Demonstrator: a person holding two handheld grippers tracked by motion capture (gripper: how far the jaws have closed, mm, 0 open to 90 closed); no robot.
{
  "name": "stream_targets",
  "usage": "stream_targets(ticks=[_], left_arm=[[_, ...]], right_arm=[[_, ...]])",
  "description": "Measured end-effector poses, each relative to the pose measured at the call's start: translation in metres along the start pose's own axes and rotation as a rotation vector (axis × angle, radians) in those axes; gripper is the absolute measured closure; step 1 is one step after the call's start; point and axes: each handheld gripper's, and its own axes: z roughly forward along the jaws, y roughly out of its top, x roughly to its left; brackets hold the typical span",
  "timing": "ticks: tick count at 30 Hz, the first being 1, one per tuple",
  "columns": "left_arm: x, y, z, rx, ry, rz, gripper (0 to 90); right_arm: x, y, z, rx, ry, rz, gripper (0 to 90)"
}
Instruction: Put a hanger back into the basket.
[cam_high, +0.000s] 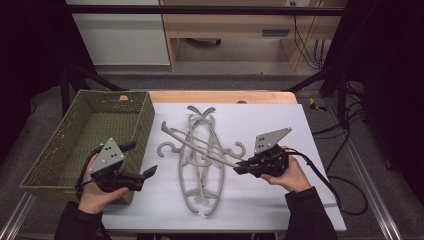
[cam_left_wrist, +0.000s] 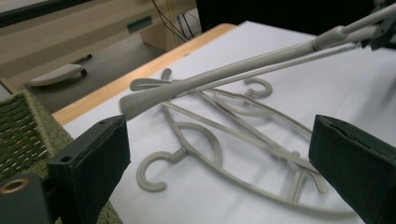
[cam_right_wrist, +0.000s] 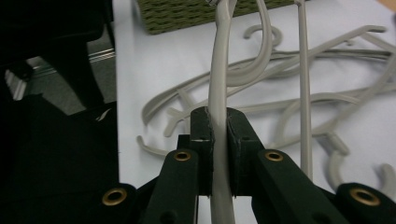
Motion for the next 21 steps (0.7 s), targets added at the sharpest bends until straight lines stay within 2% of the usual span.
stream_targets(ticks=[1,2,3,4,5,6,7,8,9,11,12,13,14,15,16,17,18,19,20,21], left_arm=[[-0.005,0.001,0.003,0.025,-0.020,0.036,4.9],[-0.005,0.001,0.003,0.025,-0.020,0.036,4.8],[-0.009,0.001,0.007,0.043,-0.031,0.070,4.9],[-0.009,0.001,0.007,0.043,-0.031,0.070,5.0],[-0.013,0.001,0.009,0.060,-0.045,0.101,5.2],[-0.013,0.001,0.009,0.060,-0.045,0.101,5.4],[-0.017,0.000,0.012,0.075,-0.056,0.130,6.1],[-0.017,0.000,0.012,0.075,-0.056,0.130,7.1],[-0.020,0.000,0.013,0.080,-0.052,0.159,7.1],[-0.024,0.000,0.016,0.090,-0.061,0.190,10.6],[-0.024,0.000,0.016,0.090,-0.061,0.190,11.5],[-0.026,-0.001,0.018,0.102,-0.063,0.215,11.5],[-0.028,-0.001,0.019,0.109,-0.067,0.225,13.9],[-0.031,-0.002,0.022,0.127,-0.073,0.259,16.6],[-0.031,-0.002,0.022,0.127,-0.073,0.259,18.5],[-0.033,-0.003,0.024,0.144,-0.080,0.283,21.4],[-0.035,-0.004,0.026,0.150,-0.086,0.288,21.4],[-0.037,-0.004,0.028,0.166,-0.089,0.312,25.0],[-0.039,-0.005,0.030,0.177,-0.092,0.331,25.0],[-0.042,-0.006,0.034,0.200,-0.098,0.360,29.7]], right_arm=[[0.003,0.002,0.004,0.008,0.031,-0.008,82.8],[0.003,0.002,0.004,0.008,0.031,-0.008,82.8],[0.005,0.003,0.007,0.012,0.060,-0.015,82.8],[0.005,0.003,0.007,0.012,0.060,-0.015,82.8],[0.007,0.003,0.010,0.022,0.082,-0.021,82.8],[0.007,0.003,0.010,0.022,0.082,-0.021,82.8],[0.009,0.004,0.013,0.037,0.097,-0.030,82.7],[0.009,0.004,0.013,0.037,0.097,-0.030,82.7],[0.010,0.004,0.015,0.041,0.103,-0.032,82.7],[0.014,0.005,0.019,0.061,0.132,-0.047,82.7],[0.014,0.005,0.019,0.061,0.132,-0.047,82.7],[0.015,0.005,0.019,0.064,0.139,-0.045,82.7],[0.017,0.006,0.021,0.069,0.151,-0.054,82.7],[0.018,0.006,0.022,0.074,0.162,-0.059,82.7],[0.018,0.006,0.022,0.074,0.162,-0.059,82.7],[0.020,0.007,0.023,0.081,0.178,-0.066,82.7],[0.020,0.007,0.023,0.081,0.178,-0.066,82.7],[0.021,0.008,0.025,0.080,0.188,-0.073,82.7],[0.021,0.008,0.025,0.080,0.188,-0.073,82.7],[0.022,0.008,0.026,0.083,0.200,-0.079,82.7]])
